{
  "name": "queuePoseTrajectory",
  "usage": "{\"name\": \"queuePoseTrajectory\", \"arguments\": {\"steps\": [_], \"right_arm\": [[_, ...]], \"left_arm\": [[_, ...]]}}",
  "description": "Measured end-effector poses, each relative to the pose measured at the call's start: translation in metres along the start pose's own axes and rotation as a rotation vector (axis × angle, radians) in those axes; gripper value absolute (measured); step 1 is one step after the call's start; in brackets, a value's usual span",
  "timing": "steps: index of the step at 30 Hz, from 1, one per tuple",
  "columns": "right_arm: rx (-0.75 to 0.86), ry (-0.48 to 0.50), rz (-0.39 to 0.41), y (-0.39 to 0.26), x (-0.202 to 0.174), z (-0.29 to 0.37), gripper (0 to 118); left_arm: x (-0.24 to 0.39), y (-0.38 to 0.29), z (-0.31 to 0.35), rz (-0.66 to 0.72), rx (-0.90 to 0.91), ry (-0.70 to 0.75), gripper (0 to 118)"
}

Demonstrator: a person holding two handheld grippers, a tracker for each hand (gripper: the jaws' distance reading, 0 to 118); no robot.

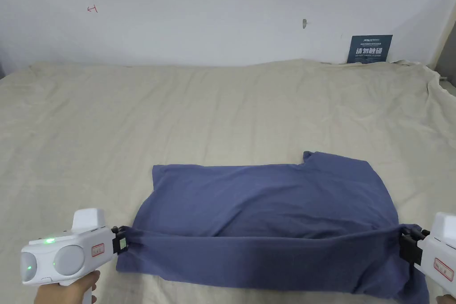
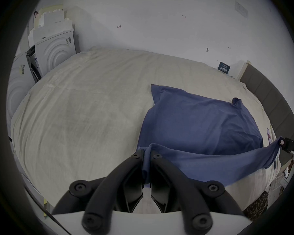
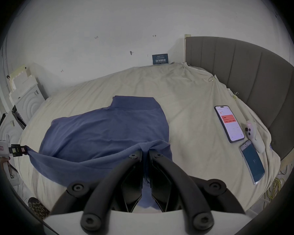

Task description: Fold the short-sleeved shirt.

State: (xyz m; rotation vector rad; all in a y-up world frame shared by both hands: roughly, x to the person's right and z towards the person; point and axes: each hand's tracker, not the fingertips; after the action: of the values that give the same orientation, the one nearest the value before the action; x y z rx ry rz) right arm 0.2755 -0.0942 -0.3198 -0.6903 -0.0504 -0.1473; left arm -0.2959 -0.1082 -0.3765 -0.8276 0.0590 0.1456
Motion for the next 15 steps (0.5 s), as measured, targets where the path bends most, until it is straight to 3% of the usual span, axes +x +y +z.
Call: {"name": "queuePoseTrajectory", "arguments": {"steps": [15], "right_arm": [[-0.22, -0.097, -0.071, -0.012, 0.022, -0.127, 5]], "left_arm": [[0.021, 0.011, -0.11, -0.086, -0.165, 0.074, 4]]}}
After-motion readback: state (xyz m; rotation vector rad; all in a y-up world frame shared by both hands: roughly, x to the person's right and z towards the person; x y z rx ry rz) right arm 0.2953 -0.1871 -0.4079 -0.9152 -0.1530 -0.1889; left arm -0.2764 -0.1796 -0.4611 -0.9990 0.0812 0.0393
